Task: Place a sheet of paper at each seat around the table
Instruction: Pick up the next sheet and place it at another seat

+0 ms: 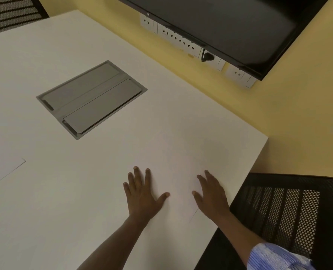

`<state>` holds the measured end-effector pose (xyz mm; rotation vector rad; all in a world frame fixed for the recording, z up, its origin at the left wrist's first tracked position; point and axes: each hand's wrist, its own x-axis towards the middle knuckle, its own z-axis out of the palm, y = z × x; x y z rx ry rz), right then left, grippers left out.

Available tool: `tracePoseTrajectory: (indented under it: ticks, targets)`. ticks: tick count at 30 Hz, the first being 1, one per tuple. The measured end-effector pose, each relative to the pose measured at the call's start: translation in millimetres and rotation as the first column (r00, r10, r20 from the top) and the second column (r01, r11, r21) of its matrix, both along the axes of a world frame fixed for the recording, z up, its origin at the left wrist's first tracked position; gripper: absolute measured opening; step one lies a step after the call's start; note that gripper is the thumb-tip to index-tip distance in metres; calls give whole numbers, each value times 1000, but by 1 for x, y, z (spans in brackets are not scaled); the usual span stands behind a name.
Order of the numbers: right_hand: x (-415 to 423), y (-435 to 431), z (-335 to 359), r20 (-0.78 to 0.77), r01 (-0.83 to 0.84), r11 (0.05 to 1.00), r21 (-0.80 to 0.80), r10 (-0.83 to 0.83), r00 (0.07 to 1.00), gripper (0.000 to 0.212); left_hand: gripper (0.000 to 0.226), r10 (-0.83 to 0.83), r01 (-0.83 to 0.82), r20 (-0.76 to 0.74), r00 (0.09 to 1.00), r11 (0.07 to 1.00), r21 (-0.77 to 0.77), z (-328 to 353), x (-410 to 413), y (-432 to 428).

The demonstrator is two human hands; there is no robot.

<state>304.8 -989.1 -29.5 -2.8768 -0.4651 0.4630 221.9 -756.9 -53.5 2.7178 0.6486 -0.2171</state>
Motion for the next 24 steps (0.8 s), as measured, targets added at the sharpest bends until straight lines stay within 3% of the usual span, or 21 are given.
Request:
tracePoseTrajectory:
  ticks: [9, 24]
  targets:
    - [6, 0, 19, -100, 42, 997, 58, -36, 994, 71, 122, 26, -26, -18, 1000, 999, -18, 9, 2, 1]
    - [-57, -9, 114, 28, 52, 981, 188, -58, 998, 67, 112, -45, 61, 149, 988, 993, -104, 79, -38, -39]
